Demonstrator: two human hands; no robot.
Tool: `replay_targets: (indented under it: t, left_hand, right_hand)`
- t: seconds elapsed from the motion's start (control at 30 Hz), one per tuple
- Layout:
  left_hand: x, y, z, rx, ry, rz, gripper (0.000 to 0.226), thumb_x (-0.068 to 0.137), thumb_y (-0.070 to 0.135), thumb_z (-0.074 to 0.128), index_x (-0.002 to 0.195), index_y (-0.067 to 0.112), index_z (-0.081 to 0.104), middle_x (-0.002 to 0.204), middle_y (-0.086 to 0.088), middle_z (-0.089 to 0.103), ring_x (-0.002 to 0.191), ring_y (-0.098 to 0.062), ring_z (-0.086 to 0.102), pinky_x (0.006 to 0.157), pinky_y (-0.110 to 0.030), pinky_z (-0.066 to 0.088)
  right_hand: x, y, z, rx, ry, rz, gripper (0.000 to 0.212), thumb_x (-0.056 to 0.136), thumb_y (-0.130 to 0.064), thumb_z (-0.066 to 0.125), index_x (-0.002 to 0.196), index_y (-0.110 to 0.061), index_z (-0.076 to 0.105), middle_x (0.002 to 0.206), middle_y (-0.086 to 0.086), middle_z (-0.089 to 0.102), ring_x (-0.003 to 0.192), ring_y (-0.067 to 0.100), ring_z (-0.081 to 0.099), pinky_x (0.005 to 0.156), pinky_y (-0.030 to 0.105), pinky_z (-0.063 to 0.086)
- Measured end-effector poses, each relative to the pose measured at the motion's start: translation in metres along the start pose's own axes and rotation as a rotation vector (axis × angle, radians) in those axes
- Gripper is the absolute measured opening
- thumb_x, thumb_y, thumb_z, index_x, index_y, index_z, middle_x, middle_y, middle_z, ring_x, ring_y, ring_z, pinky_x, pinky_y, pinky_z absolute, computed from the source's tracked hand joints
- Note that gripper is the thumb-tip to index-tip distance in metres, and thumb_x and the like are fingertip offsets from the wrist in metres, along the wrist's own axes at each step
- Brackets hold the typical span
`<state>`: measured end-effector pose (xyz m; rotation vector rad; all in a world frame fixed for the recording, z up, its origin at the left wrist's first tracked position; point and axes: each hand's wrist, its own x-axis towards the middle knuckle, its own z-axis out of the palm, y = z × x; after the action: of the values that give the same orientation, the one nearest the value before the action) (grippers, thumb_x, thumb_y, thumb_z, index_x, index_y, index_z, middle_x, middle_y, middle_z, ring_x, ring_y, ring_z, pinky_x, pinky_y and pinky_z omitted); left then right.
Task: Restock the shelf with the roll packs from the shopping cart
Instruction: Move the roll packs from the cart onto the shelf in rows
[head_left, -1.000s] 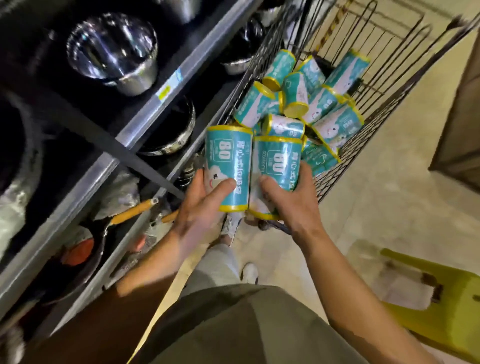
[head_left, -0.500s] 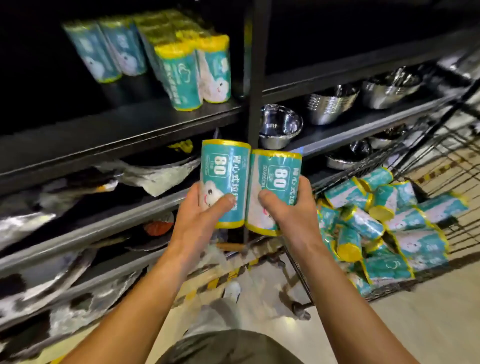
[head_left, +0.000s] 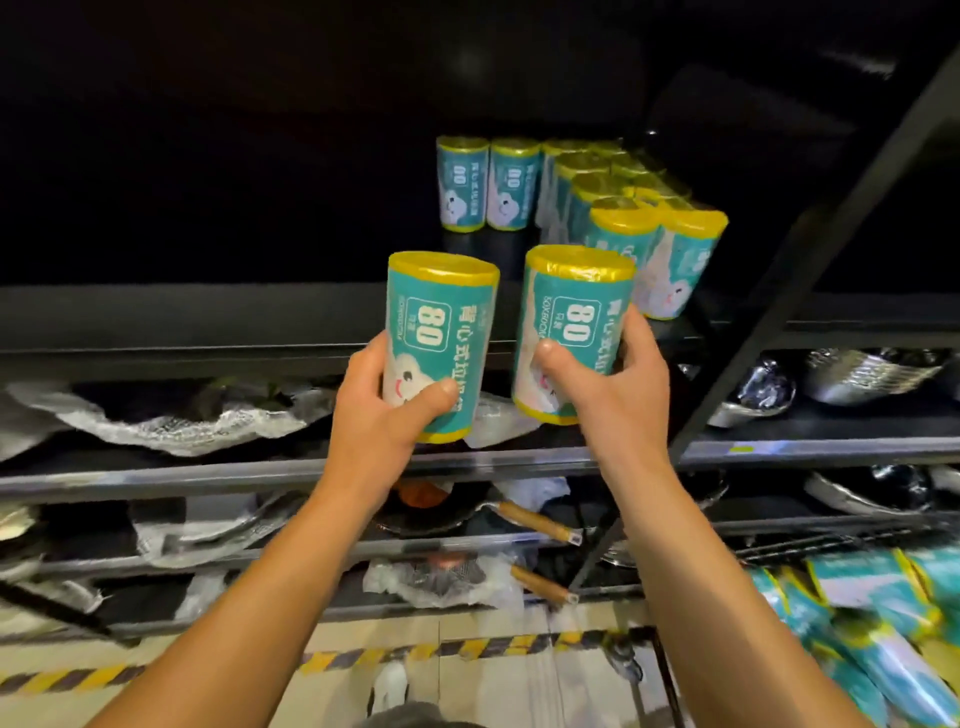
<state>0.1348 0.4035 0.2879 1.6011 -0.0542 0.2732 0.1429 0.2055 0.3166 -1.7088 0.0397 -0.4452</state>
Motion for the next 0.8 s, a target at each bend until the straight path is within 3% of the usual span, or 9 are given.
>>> replay_targets:
  t: [0.1, 0.27, 0.5, 0.67, 0.8]
  left_hand:
    - [0.027, 0.003, -0.024, -0.006, 0.014, 0.016, 0.052, 0.062, 0.046, 0.071, 0.111, 0.032, 0.061, 0.109, 0.007, 0.073, 0.099, -0.011, 0.070, 0.076, -0.024, 0.056]
    - [0.074, 0.001, -0.055, 0.045, 0.034, 0.036, 0.052, 0.063, 0.054, 0.069, 0.110, 0.033, 0.062, 0.105, 0.014, 0.073, 0.096, -0.003, 0.070, 0.071, -0.017, 0.054]
    - [0.133, -0.008, -0.077, 0.149, -0.061, 0.068, 0.040, 0.081, 0.025, 0.079, 0.116, 0.032, 0.062, 0.110, 0.016, 0.071, 0.100, 0.000, 0.067, 0.081, -0.022, 0.054]
    - [0.173, -0.019, -0.071, 0.203, -0.151, 0.069, 0.042, 0.072, 0.032, 0.085, 0.108, 0.036, 0.064, 0.103, 0.020, 0.073, 0.097, 0.001, 0.068, 0.085, -0.029, 0.056]
    - [0.203, -0.034, -0.059, 0.301, -0.204, 0.050, 0.048, 0.068, 0.032, 0.089, 0.109, 0.026, 0.064, 0.103, 0.015, 0.071, 0.094, -0.002, 0.068, 0.084, -0.031, 0.058]
  right_hand:
    - [0.032, 0.000, 0.033, -0.027, 0.001, -0.038, 0.058, 0.070, -0.039, 0.082, 0.122, -0.026, 0.061, 0.110, -0.010, 0.072, 0.099, 0.006, 0.069, 0.082, 0.032, 0.058]
    - [0.086, 0.013, 0.081, -0.109, 0.061, -0.050, 0.066, 0.074, -0.029, 0.086, 0.131, -0.023, 0.053, 0.113, -0.013, 0.067, 0.098, -0.001, 0.065, 0.077, 0.020, 0.053]
    - [0.111, 0.044, 0.118, -0.184, 0.139, -0.020, 0.075, 0.077, -0.023, 0.085, 0.141, -0.023, 0.045, 0.121, -0.011, 0.061, 0.109, 0.007, 0.061, 0.090, 0.028, 0.052]
    - [0.107, 0.051, 0.125, -0.212, 0.200, -0.039, 0.080, 0.080, -0.025, 0.083, 0.146, -0.024, 0.037, 0.132, -0.007, 0.058, 0.117, 0.008, 0.059, 0.096, 0.032, 0.053]
    - [0.102, 0.049, 0.126, -0.233, 0.221, -0.033, 0.088, 0.079, -0.028, 0.082, 0.151, -0.024, 0.031, 0.141, -0.006, 0.053, 0.124, 0.008, 0.054, 0.102, 0.036, 0.051]
